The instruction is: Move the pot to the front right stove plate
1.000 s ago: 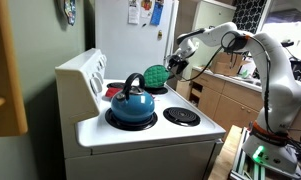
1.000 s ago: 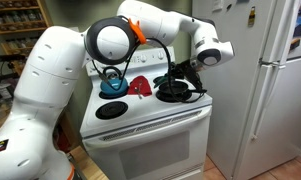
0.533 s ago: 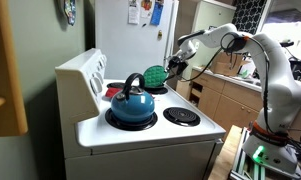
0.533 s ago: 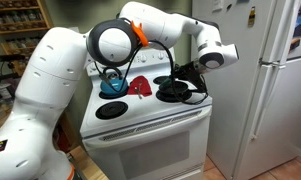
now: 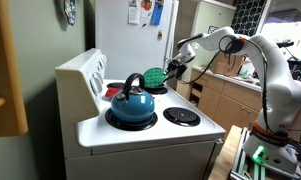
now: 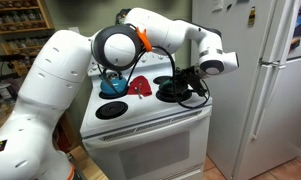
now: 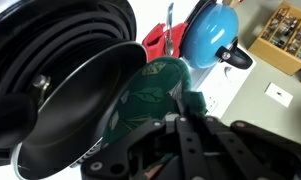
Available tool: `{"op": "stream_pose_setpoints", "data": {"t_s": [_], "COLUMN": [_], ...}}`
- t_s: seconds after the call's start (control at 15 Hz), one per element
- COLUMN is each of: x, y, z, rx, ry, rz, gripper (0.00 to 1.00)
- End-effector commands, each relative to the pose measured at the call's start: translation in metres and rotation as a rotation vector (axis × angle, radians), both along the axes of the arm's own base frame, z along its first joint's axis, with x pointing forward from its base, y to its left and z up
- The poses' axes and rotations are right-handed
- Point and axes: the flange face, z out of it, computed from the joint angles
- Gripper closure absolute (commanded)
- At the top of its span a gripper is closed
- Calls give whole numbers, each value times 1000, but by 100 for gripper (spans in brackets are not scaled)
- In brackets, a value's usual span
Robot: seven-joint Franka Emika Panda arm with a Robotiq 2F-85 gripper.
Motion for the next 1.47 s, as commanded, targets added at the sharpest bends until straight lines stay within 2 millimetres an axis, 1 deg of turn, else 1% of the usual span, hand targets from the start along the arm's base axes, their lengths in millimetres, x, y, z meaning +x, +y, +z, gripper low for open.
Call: {"op": "stream_pose_setpoints", "data": {"t_s": [0.0,0.13,0.2,0.27,0.33,0.47,0.6,0.67,0.8,1.0,1.07,1.13,1.4], "x": [3,3,3,3,3,4,4,4,4,5,6,7,13], "y": [-3,-5,-7,-9,-11,-13,-12,-10,-8,-3,0,3,25], "z": [-11,-17,-19,-19,-19,-17,-16,-15,-11,-2,3,6,20], "rx": [16,-21,-35,-54,-75,-107,-138,-151,-197,-273,-307,-333,-412], "ry": [5,31,37,43,46,55,69,77,90,100,93,86,30], "rz": [-15,-25,-30,-35,-42,-49,-46,-39,-31,-27,-35,-33,-27], "gripper": [99,99,97,92,90,64,52,42,29,5,1,0,0]}}
